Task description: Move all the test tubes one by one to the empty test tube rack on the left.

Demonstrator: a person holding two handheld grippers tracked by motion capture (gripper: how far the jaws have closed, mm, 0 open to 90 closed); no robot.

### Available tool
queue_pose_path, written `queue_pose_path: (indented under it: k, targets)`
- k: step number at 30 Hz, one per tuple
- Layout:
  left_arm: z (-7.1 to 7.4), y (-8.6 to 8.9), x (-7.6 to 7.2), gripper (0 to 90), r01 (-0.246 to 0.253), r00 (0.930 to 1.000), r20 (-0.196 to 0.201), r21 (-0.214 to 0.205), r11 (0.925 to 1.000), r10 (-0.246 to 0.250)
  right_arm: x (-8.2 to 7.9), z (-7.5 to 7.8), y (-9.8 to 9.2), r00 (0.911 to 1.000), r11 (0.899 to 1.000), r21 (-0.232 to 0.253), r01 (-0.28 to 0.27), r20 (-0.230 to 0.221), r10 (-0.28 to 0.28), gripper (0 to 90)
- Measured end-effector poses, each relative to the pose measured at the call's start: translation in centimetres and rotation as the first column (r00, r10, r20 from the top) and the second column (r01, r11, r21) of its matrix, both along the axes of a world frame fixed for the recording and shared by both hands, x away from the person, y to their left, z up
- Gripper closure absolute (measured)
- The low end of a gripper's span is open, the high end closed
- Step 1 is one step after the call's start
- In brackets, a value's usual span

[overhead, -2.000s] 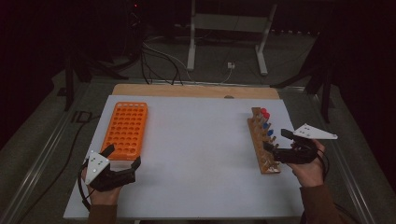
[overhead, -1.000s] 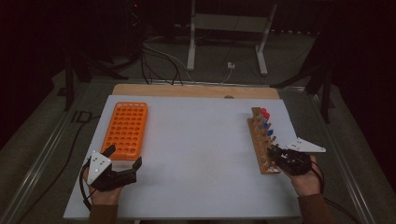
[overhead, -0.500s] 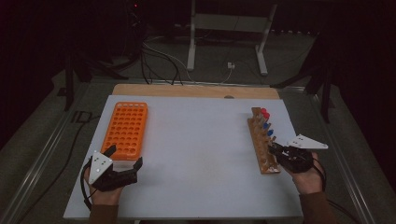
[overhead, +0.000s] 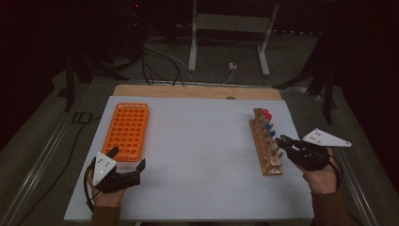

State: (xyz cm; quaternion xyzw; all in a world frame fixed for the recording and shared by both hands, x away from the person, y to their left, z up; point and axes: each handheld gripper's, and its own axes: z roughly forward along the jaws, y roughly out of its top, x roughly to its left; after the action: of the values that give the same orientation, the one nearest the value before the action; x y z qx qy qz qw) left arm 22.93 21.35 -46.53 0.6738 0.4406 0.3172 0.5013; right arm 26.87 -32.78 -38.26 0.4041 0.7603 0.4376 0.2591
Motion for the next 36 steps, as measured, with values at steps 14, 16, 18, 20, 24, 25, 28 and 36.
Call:
queue_pose_path:
  k: [14,16,18,20,24,25,28,36]
  targets:
    - [1.8,-4.0,0.5,1.3,0.099,0.995,-0.017,0.051,0.9938,-0.098,1.2,-0.3,4.4,0.992,0.991,0.049,-0.126,0.001,0.126,76.3]
    - [2.3,-4.8,0.7,1.3,0.117,0.9931,-0.011,0.036,0.9925,-0.117,1.3,-0.4,4.7,0.9912,0.99,0.052,-0.132,0.0,0.132,76.3]
    - [2.7,-5.7,1.1,1.3,0.144,0.9895,-0.009,0.021,0.9893,-0.144,1.5,-0.4,5.3,0.9891,0.987,0.061,-0.147,-0.006,0.147,76.3]
    - [3.1,-6.7,1.4,1.3,0.164,0.9865,-0.003,0.019,0.9863,-0.164,1.8,-0.5,6.3,0.985,0.983,0.063,-0.171,-0.01,0.172,76.4]
    - [3.7,-8.9,2.4,1.3,0.215,0.9767,0.005,0.023,0.9764,-0.215,2.0,-0.5,7.3,0.9805,0.979,0.059,-0.194,-0.018,0.196,76.3]
    - [3.8,-9.6,2.7,1.3,0.229,0.9735,0.005,0.023,0.9732,-0.229,2.1,-0.5,8.1,0.9769,0.976,0.059,-0.211,-0.024,0.212,76.3]
    - [4.0,-11.6,3.5,1.4,0.273,0.962,-0.001,0.035,0.9614,-0.273,2.3,-0.6,9.1,0.971,0.97,0.057,-0.235,-0.03,0.237,76.3]
    - [3.7,-16.8,5.0,1.6,0.365,0.9309,-0.021,0.065,0.9287,-0.365,2.7,-0.8,11.3,0.9607,0.961,0.066,-0.269,-0.052,0.273,76.3]
